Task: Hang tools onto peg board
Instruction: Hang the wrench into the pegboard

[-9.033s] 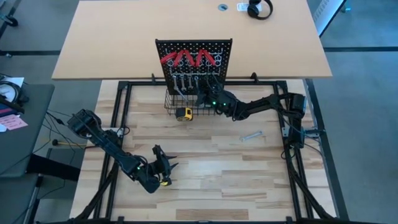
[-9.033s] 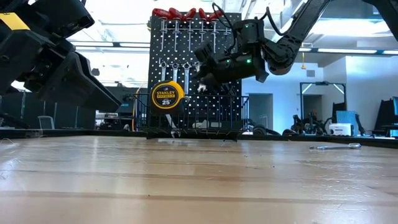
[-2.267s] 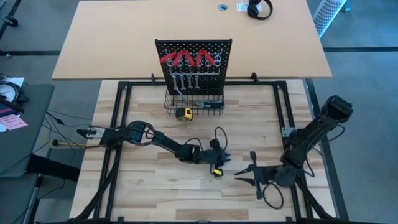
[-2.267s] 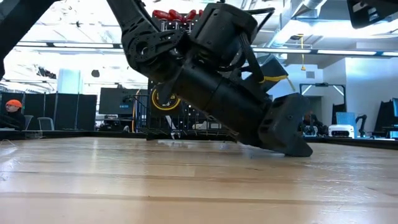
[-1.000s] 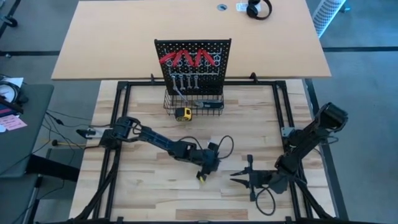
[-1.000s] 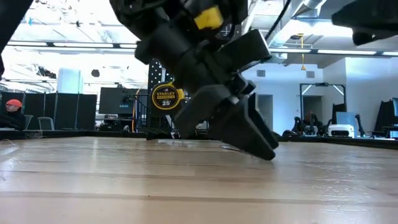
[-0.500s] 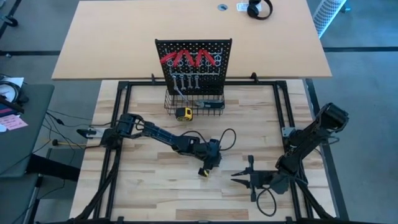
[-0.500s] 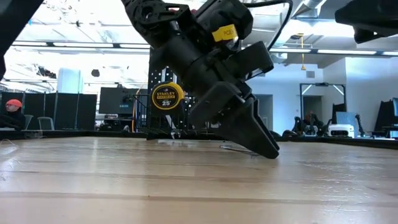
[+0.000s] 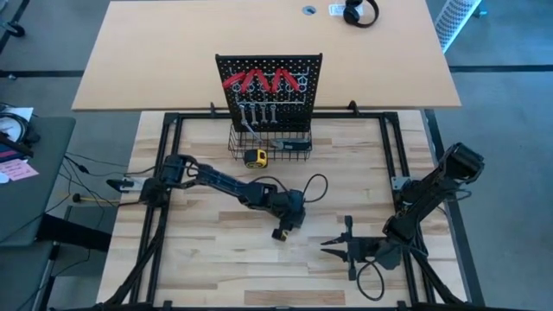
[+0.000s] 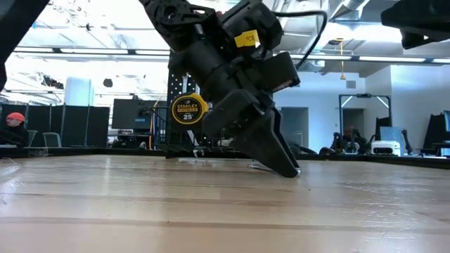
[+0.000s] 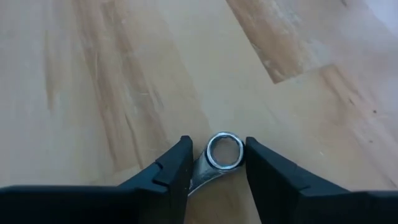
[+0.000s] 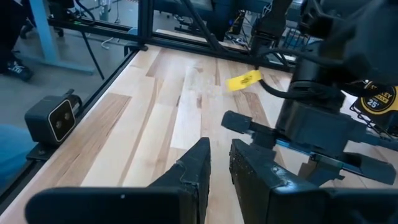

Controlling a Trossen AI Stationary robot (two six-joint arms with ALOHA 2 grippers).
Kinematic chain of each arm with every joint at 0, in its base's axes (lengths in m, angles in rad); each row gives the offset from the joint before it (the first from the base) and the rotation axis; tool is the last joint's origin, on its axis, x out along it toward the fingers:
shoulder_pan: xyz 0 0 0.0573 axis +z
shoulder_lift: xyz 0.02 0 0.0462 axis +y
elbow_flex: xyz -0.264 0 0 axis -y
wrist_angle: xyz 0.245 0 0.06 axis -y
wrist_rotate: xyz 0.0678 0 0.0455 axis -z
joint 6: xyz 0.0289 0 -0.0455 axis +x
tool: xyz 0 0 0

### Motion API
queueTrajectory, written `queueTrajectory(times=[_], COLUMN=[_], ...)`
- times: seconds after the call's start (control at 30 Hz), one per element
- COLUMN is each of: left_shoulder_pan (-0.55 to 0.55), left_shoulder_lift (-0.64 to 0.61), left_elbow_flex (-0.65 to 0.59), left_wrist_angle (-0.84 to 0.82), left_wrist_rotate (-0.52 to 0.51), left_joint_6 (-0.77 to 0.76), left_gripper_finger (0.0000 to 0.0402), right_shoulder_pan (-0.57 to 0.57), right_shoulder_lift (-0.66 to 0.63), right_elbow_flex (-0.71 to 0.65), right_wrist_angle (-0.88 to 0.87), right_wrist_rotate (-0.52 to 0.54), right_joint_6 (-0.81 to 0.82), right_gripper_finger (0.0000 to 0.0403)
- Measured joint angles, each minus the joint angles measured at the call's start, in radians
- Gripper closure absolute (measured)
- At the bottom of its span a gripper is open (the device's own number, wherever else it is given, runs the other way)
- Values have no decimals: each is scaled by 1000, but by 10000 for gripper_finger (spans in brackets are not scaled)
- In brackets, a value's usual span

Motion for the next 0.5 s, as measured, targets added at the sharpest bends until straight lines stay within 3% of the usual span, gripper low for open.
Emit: queueTrajectory(times=[0.17,0.37,0.5], left_shoulder_pan=[24,23,20], left_shoulder_lift=[3,3,2], left_elbow_flex=[0,0,0], left_wrist_angle=[4,2,1], left_wrist_rotate=[87,67,38], left_joint_6=[-7,49,60], left_gripper_finger=[282,285,317], right_shoulder_pan=[0,0,0], right_shoulder_lift=[0,0,0], right_elbow_flex=[0,0,0], right_wrist_angle=[17,25,25], right_wrist_rotate=[-1,-2,-2], right_joint_6=[0,-1,-1], right_gripper_finger=[328,328,328])
